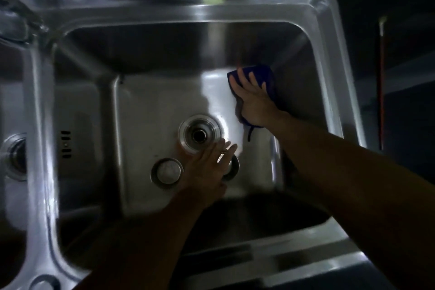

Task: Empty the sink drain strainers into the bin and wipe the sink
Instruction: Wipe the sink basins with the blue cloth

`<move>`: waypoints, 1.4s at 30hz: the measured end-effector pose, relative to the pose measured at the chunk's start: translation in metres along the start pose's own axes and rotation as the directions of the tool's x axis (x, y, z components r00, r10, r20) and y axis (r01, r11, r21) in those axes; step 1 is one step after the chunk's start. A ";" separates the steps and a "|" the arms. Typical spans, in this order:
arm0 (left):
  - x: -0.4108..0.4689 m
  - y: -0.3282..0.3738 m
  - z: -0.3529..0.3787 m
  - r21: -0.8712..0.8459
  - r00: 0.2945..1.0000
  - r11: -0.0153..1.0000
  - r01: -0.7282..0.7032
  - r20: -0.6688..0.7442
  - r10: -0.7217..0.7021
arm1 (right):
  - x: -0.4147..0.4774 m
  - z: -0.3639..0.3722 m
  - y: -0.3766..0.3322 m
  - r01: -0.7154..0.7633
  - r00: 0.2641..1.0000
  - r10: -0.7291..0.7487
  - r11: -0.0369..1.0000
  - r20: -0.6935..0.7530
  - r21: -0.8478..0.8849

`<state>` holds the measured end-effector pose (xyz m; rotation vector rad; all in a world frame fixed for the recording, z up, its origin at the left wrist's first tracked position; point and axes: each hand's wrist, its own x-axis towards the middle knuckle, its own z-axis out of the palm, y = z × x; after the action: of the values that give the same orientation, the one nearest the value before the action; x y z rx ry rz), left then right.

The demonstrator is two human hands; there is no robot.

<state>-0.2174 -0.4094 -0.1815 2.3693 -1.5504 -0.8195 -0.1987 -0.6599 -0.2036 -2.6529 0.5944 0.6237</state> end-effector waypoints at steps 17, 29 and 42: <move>-0.112 0.024 -0.055 -0.627 0.865 0.667 0.403 0.023 -0.502 | -0.139 0.064 -0.041 0.456 0.739 -0.385 0.890 0.553 0.011; -0.121 0.026 -0.048 -0.569 0.830 0.697 0.437 -0.043 -0.556 | -0.109 0.032 0.007 0.313 0.939 -0.233 0.883 0.253 -0.349; -0.119 0.031 -0.054 -0.582 0.832 0.674 0.455 0.008 -0.555 | -0.149 0.032 -0.023 -0.030 0.935 0.126 0.959 0.331 -0.282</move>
<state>-0.2479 -0.3236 -0.0824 2.3166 -0.4416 -0.9727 -0.3202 -0.5803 -0.1524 -2.6748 0.5444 1.2477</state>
